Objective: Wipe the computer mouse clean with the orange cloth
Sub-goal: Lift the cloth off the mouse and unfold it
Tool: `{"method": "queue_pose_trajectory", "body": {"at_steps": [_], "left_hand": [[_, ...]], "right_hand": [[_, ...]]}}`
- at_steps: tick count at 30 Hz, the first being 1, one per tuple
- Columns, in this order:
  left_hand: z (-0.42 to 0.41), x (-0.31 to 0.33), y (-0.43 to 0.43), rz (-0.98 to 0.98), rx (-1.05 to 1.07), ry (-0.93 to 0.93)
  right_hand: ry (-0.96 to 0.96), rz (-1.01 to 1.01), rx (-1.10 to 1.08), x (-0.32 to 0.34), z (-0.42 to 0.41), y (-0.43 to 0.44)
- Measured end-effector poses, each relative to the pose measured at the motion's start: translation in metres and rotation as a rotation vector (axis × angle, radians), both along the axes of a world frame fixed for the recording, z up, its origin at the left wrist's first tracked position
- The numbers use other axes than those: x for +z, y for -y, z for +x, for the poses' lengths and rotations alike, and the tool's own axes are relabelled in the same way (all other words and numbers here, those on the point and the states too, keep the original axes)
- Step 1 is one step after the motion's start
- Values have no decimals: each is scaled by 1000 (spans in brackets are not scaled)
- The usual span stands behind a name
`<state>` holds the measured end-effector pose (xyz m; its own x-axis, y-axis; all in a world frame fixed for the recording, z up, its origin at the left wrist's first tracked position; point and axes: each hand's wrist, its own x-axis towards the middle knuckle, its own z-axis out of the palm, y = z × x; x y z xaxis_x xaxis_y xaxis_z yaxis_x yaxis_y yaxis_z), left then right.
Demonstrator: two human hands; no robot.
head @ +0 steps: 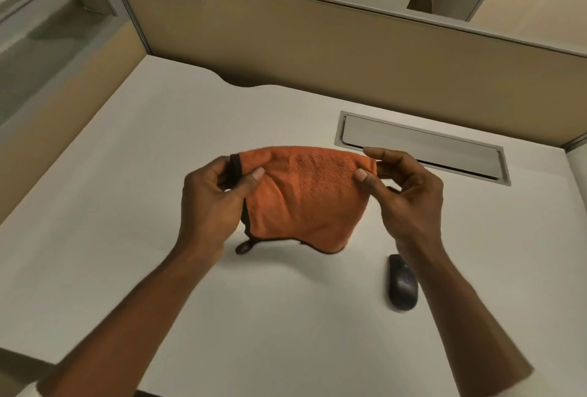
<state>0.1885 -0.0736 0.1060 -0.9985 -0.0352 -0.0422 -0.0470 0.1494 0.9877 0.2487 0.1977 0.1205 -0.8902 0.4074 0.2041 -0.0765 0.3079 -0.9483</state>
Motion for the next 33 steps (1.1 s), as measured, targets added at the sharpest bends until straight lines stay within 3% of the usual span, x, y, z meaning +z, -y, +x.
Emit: {"method": "queue_pose_trajectory", "body": {"at_steps": [8,18,23,33], "left_hand": [[-92,-7,31,-150,-162,-45],[-209,-38,9,-284,-346,64],[-273,-66,-23,-592,-384,-19],[-334,-106,-57,-866,-353,-168]], "right_hand": [[84,-124,-32,-14,-65,16],[200,-55,-84,-46,-165,-10],[296,190,-151,-92,-228,-23],[402,616,-111,-127,-283,-25]]}}
